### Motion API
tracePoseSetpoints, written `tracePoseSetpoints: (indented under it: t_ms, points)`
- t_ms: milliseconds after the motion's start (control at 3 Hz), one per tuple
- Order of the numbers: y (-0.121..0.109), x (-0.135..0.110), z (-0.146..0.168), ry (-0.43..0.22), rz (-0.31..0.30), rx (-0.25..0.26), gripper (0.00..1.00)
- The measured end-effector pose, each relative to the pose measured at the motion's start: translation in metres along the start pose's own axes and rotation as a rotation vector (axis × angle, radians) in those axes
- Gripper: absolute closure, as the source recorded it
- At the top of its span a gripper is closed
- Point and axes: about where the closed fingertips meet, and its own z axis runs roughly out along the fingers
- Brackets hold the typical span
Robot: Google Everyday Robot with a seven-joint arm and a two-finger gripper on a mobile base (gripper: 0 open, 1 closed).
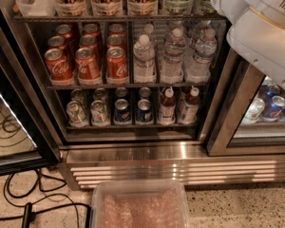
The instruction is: Pick green can from top shelf of fridge
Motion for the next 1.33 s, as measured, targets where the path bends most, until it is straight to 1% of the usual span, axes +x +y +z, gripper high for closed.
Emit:
tracePoseSetpoints:
  t_ms: [333,667,1000,1333]
  points:
    - [0.000,0.000,0.000,0.000,0.000,0.000,1.00]
    - [0.000,0.000,0.000,0.000,0.000,0.000,1.00]
    - [0.005,-0.008,-0.007,-0.003,0.008,-0.021,1.00]
    - [0.007,-0.012,-0.009,-0.006,0.016,-0.028,1.00]
